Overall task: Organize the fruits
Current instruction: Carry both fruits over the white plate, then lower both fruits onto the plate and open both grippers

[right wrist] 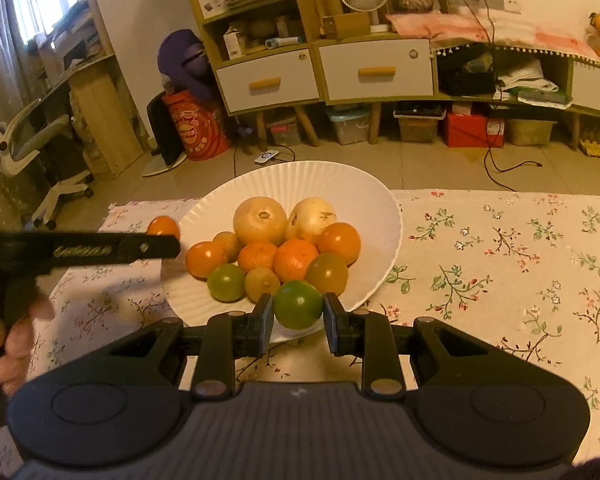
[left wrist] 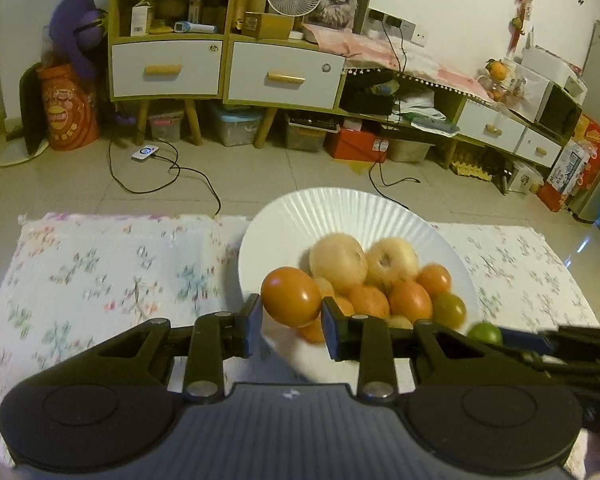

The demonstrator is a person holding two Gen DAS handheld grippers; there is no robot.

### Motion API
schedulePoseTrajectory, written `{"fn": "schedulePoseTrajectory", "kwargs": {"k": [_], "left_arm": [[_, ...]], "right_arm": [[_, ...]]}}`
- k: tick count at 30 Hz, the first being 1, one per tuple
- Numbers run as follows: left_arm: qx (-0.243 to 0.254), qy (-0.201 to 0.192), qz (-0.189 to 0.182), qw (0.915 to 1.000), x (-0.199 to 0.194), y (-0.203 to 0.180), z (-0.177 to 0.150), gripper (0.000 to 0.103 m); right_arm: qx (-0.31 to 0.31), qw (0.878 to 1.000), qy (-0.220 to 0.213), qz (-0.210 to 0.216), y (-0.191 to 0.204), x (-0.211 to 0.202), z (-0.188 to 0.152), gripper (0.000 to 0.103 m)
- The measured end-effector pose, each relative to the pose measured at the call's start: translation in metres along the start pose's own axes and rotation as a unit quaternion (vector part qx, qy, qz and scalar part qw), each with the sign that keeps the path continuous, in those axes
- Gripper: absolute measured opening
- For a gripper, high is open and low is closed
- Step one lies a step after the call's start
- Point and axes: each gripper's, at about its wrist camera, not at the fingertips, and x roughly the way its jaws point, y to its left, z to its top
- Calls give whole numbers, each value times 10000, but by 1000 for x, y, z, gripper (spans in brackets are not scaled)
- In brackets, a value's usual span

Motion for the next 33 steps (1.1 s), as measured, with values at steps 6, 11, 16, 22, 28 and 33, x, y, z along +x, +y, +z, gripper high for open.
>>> {"fn": "schedulePoseTrajectory", "kwargs": {"k": [6, 11, 16, 22, 28, 33], "left_arm": [[82, 81, -15, 9999, 22, 2, 8, 20], [175, 138, -93, 9997, 32, 1, 11, 20], [145, 143, -195, 9996, 36, 4, 15, 20], [110, 150, -249, 9995, 35, 7, 15, 20], [110, 146, -217, 9996, 34, 7, 17, 21], [121, 154, -179, 9996, 29, 7, 17, 25]], "right_arm": [[-15, 10000, 18, 21, 1, 4, -1, 24], [-28, 10000, 37, -15, 2, 9, 0, 24], [1, 10000, 24, -53, 2, 13, 0, 24], [-35, 10000, 17, -89, 4, 14, 1, 24], [7, 10000, 14, -63, 4, 13, 2, 28], [74, 10000, -9, -42, 0, 11, 5, 34]]}}
